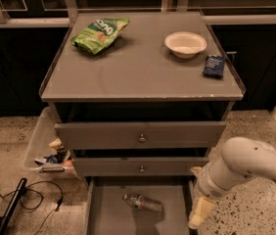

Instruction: Pick water bottle from bottom drawer and place on counter

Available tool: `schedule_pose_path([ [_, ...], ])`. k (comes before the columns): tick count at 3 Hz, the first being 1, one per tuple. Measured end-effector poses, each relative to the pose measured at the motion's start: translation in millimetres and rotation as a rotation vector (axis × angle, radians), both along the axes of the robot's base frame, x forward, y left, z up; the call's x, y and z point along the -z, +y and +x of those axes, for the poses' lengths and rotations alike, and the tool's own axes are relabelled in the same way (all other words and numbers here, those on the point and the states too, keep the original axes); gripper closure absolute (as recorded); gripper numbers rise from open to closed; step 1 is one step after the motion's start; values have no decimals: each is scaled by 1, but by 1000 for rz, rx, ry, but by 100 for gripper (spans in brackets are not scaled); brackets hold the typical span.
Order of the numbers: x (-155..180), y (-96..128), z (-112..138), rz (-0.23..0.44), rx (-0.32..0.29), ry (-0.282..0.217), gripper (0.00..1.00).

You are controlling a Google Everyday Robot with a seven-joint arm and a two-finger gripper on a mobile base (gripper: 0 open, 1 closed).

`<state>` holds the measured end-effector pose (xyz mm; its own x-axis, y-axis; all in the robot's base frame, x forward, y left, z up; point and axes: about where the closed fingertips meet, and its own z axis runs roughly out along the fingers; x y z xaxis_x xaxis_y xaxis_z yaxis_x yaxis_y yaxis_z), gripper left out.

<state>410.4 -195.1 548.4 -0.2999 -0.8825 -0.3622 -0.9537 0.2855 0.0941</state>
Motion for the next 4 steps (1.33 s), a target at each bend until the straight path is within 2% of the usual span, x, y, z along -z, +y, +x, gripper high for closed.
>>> schedule_pose_path([
  [1, 64, 13, 13, 97, 44, 1, 0],
  [2, 82, 19, 6, 114, 46, 33, 0],
  [3, 81, 18, 6, 113, 46, 31, 0],
  [4, 111, 28, 11, 162, 58, 82, 0],
])
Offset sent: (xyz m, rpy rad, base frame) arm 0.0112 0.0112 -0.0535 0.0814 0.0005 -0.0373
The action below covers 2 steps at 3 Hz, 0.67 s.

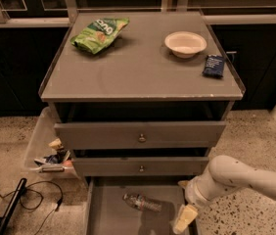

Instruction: Pick water bottle from bottom drawer and place on counter

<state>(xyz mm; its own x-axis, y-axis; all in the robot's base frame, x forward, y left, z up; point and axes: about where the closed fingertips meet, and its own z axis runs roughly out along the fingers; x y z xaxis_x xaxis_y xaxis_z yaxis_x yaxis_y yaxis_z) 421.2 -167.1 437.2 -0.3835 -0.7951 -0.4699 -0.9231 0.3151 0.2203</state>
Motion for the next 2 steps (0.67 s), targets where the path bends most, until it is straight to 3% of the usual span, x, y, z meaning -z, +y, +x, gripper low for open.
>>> schedule_pose_path([
  [1, 51, 21, 27, 109, 43, 30, 0],
  [2, 108, 45, 37, 212, 57, 14, 0],
])
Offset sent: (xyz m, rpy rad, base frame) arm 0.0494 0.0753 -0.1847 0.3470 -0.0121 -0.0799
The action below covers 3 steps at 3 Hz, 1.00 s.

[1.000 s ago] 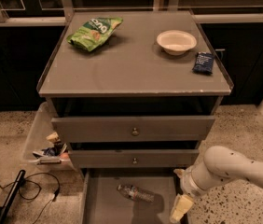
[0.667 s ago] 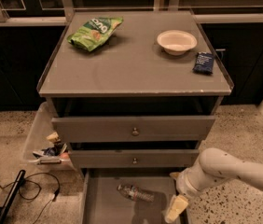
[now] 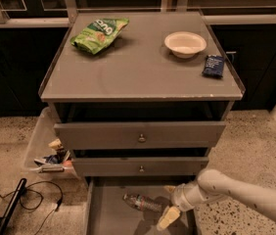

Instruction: Pick water bottle from bottom drawer and place on counter

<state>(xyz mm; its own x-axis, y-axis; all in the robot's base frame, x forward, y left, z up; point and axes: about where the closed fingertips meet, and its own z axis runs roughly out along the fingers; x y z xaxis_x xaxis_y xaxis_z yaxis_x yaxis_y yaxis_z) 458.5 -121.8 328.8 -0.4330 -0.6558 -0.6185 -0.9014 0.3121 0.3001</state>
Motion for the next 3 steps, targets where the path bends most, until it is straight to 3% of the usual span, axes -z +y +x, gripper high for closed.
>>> schedule_pose_path([
  [1, 45, 23, 4, 74, -4, -61, 0],
  [2, 85, 38, 6, 84, -14, -118, 0],
  [3, 117, 42, 23, 27, -16, -159, 0],
])
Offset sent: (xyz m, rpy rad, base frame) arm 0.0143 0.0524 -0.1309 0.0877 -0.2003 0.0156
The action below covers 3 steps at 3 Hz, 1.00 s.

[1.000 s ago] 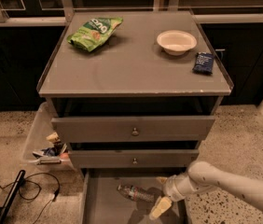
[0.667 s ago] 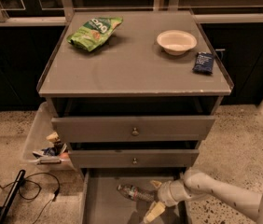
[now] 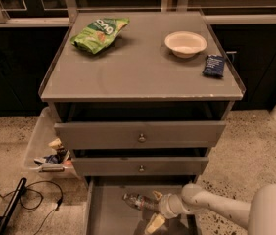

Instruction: Pick water bottle from bottom drawer and place on counter

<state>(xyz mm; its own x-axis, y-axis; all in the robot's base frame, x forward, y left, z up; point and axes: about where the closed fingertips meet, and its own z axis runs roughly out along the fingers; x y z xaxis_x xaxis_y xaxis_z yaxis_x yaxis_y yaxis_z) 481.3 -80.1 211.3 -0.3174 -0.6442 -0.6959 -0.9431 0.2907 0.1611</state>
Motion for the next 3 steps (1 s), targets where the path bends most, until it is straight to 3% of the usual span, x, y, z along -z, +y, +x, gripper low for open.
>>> schedule_pose_path([
  [1, 19, -10, 27, -82, 15, -47, 0],
  [2, 39, -33, 57, -187, 91, -138, 0],
  [3, 39, -33, 57, -187, 91, -138, 0],
])
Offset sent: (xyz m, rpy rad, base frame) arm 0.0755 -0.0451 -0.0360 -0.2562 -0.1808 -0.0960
